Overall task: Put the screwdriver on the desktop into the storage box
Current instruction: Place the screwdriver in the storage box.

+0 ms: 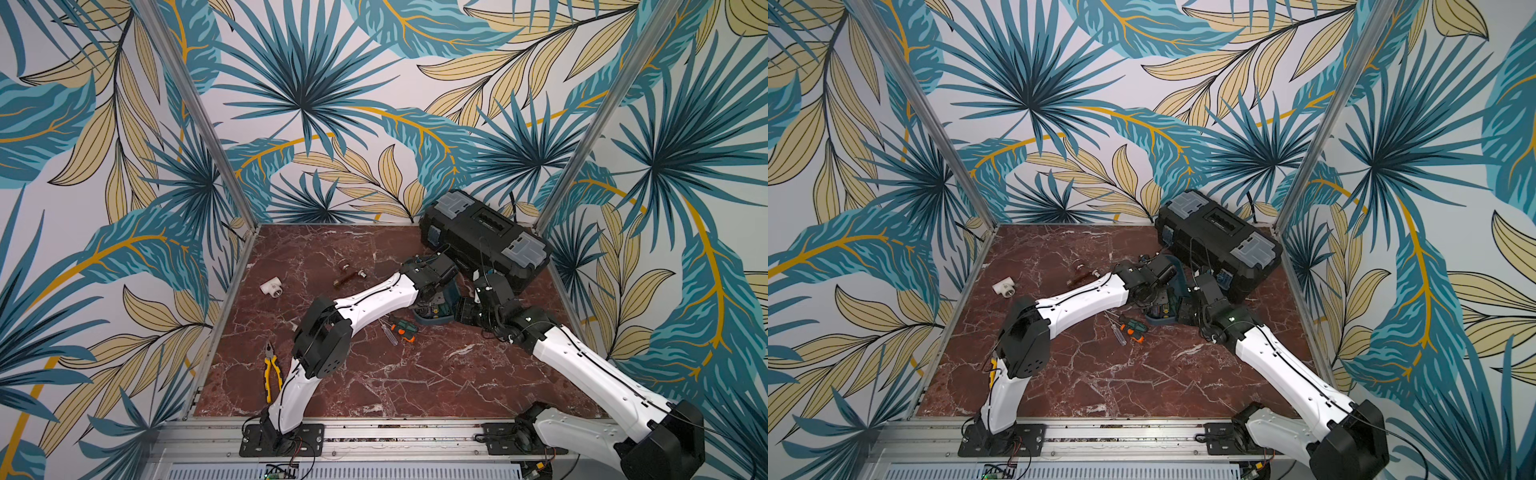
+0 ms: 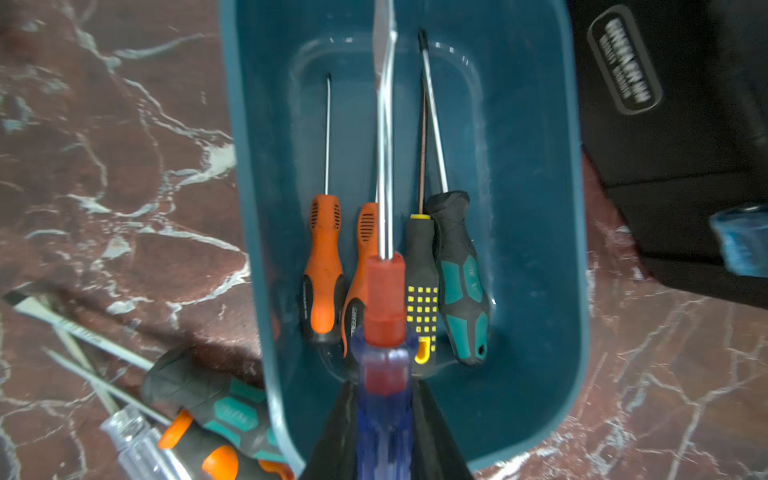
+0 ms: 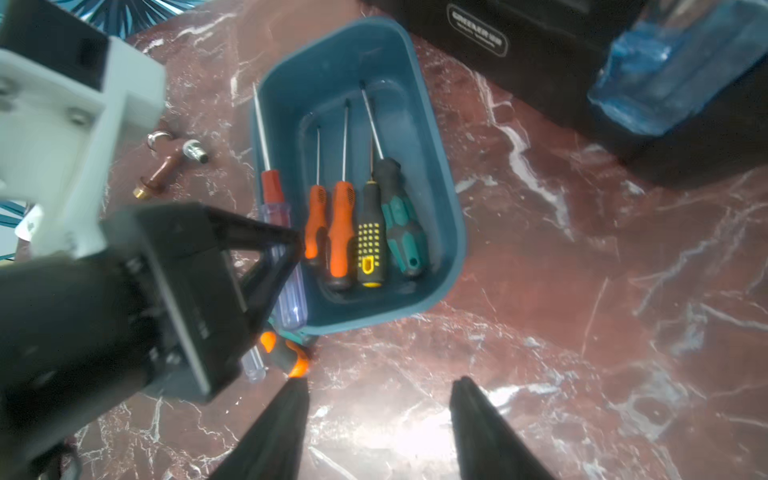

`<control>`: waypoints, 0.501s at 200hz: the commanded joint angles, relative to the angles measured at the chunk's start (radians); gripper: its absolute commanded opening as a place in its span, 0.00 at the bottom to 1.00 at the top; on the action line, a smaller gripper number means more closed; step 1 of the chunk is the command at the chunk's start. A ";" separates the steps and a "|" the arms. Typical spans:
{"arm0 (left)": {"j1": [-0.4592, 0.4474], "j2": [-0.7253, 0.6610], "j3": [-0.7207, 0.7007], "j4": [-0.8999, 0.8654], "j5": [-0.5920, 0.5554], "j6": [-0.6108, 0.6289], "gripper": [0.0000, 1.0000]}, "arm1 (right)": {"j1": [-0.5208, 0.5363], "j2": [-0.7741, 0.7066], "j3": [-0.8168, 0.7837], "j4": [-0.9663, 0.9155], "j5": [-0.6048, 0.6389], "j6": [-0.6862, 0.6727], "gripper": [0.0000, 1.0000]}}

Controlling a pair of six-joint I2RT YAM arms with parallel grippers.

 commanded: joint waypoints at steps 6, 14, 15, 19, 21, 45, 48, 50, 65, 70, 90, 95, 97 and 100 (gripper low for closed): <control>0.005 0.041 0.077 -0.046 -0.019 0.034 0.11 | 0.002 -0.036 -0.031 -0.011 0.027 0.028 0.60; 0.010 0.058 0.082 -0.048 -0.020 0.034 0.11 | 0.002 -0.037 -0.036 -0.011 0.029 0.034 0.60; 0.011 0.061 0.083 -0.048 -0.020 0.034 0.11 | 0.001 -0.037 -0.036 -0.011 0.028 0.035 0.60; 0.013 0.070 0.087 -0.049 -0.022 0.036 0.11 | 0.001 -0.037 -0.038 -0.011 0.026 0.036 0.60; 0.015 0.073 0.090 -0.049 -0.024 0.036 0.11 | 0.001 -0.035 -0.040 -0.011 0.025 0.038 0.60; 0.024 0.109 0.112 -0.050 -0.042 0.048 0.11 | 0.002 -0.018 -0.041 -0.001 0.011 0.039 0.60; 0.024 0.113 0.113 -0.051 -0.042 0.049 0.11 | 0.001 -0.016 -0.040 0.000 0.009 0.038 0.60; 0.025 0.115 0.115 -0.051 -0.042 0.049 0.11 | 0.002 -0.015 -0.040 0.001 0.008 0.038 0.60; 0.029 0.134 0.121 -0.053 -0.036 0.048 0.11 | 0.002 -0.009 -0.035 0.002 0.008 0.031 0.60; 0.029 0.138 0.122 -0.052 -0.035 0.047 0.12 | 0.002 -0.008 -0.032 0.002 0.009 0.029 0.60; 0.029 0.156 0.122 -0.052 -0.025 0.046 0.15 | 0.001 -0.009 -0.030 0.001 0.012 0.025 0.60; 0.029 0.159 0.122 -0.049 -0.021 0.046 0.18 | 0.001 -0.009 -0.030 0.001 0.013 0.025 0.60; 0.029 0.161 0.122 -0.048 -0.020 0.047 0.19 | 0.002 -0.009 -0.031 0.002 0.013 0.024 0.60; 0.030 0.163 0.121 -0.047 -0.019 0.046 0.21 | 0.001 -0.009 -0.032 0.001 0.012 0.023 0.60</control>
